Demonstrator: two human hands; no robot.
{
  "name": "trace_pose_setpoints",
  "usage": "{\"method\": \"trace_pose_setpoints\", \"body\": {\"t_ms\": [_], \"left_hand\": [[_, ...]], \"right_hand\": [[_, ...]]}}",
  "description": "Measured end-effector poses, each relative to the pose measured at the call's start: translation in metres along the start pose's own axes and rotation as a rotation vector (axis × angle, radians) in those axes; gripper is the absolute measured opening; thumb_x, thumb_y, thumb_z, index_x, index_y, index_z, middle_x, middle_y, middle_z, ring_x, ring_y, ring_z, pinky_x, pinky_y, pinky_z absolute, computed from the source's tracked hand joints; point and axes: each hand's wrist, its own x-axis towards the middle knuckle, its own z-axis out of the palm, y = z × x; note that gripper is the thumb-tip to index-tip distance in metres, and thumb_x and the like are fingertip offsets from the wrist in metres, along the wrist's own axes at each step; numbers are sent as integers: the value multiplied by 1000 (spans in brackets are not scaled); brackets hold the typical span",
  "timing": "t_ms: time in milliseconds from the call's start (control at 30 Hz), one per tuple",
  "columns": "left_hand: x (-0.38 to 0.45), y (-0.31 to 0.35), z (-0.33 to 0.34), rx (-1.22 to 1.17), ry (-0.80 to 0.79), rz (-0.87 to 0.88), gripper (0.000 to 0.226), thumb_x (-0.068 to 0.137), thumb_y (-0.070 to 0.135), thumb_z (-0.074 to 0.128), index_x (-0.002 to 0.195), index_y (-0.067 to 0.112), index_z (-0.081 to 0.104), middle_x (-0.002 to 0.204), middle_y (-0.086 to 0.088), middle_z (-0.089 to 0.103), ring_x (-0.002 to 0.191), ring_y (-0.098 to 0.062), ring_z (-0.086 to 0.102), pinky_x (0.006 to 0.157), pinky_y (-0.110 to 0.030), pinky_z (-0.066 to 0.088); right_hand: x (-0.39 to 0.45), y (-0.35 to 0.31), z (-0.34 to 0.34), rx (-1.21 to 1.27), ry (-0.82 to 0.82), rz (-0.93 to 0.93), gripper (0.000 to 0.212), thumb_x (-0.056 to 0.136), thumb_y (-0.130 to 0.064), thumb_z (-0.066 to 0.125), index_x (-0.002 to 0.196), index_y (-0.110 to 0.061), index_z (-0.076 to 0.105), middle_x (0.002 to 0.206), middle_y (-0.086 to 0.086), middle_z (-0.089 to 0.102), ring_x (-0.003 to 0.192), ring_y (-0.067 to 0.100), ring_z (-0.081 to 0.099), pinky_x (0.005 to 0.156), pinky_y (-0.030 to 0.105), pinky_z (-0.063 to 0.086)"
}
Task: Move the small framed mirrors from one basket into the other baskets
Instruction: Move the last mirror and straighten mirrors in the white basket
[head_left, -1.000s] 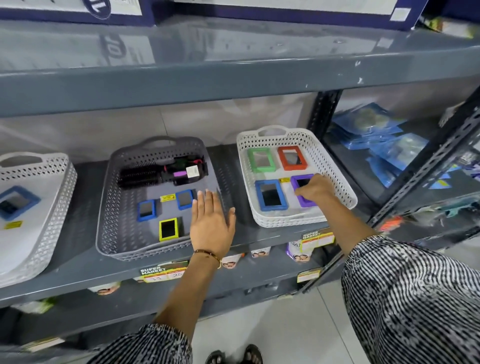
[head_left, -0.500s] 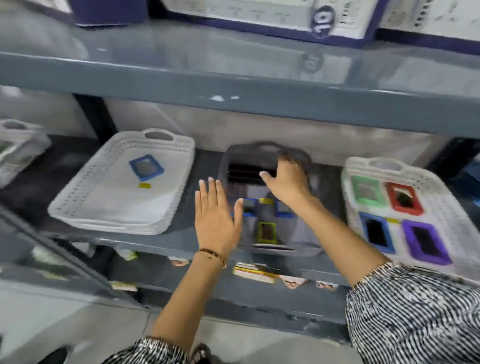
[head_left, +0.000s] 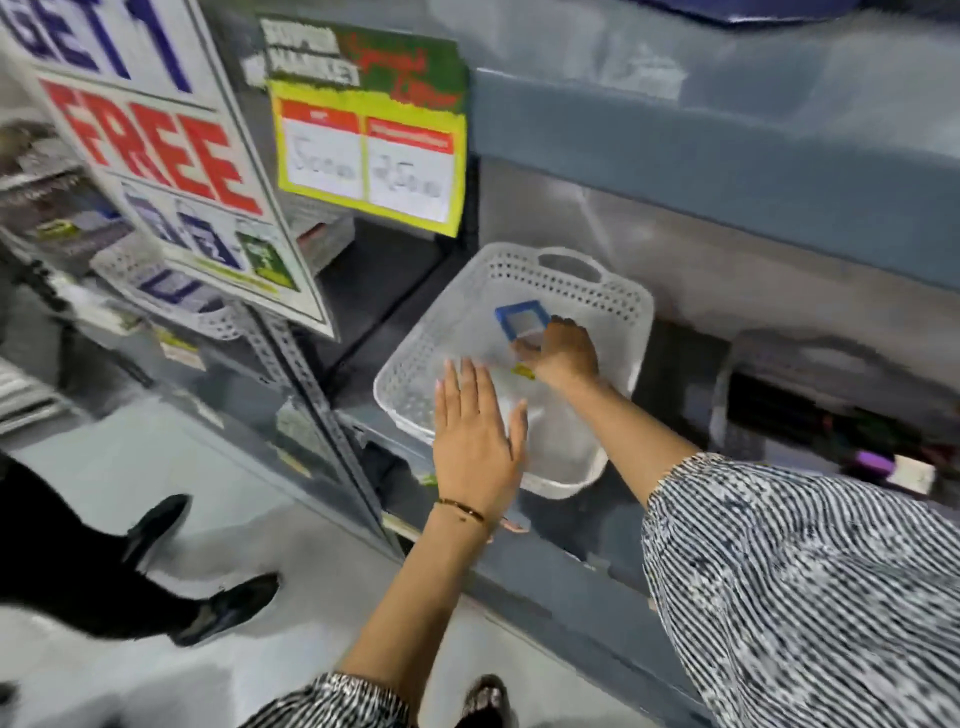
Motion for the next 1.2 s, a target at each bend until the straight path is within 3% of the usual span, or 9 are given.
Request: {"method": "trace_pose_setpoints", "body": {"t_ms": [200,300,567,667,833,967,1200], "left_hand": [[-1,0,3,64,12,-6,62,93,45,34,134,-1,42,142,-20,44,135,-36,36,109,-51,14],[-2,-2,6,55,6,-16,62,92,44,42,135,0,41,143,-19,44,136,-35,35,110,-49,12],[-2,-6,4,24,-47,-27,57,93,39,45,135,-1,41,142,-21,44,136,-39,33,114,-47,15],[1,0,1,-13,-27,-30,54,92,32,51,131,-5,45,137,-25,48,132,-45,36,112,-52,24],[-5,50,2,-135,-1,74,50,91,31,44,127,-4,48,132,-25,53,129,-45,40,110,-53,28],[-25,114,12,-218,-55,220,49,94,28,48,132,-2,43,138,-23,48,134,-41,34,113,-49,26],[-93,233,33,-291,-210,459,53,95,30,43,138,1,34,148,-17,37,141,-34,23,118,-44,15]], "right_hand": [[29,-6,29,-112,-36,64,69,84,-49,60,126,5,51,130,22,56,121,35,52,98,37,45],[34,-6,35,-179,-39,37,66,87,-49,54,123,7,53,127,23,57,119,35,52,97,35,43],[22,-3,13,-114,19,37,65,81,-42,65,126,1,47,128,19,55,119,34,51,95,38,45],[6,12,-11,-78,108,9,65,79,-42,68,124,0,49,123,19,58,113,35,55,91,37,47],[-34,60,-67,-38,286,41,67,78,-45,65,127,-3,46,124,16,60,113,33,57,88,36,50],[-80,117,-117,-36,457,78,69,75,-47,70,123,-2,49,116,17,64,105,33,60,75,32,49],[-182,237,-200,-33,598,339,69,71,-45,74,118,-2,48,116,20,61,109,36,55,85,39,49]]}}
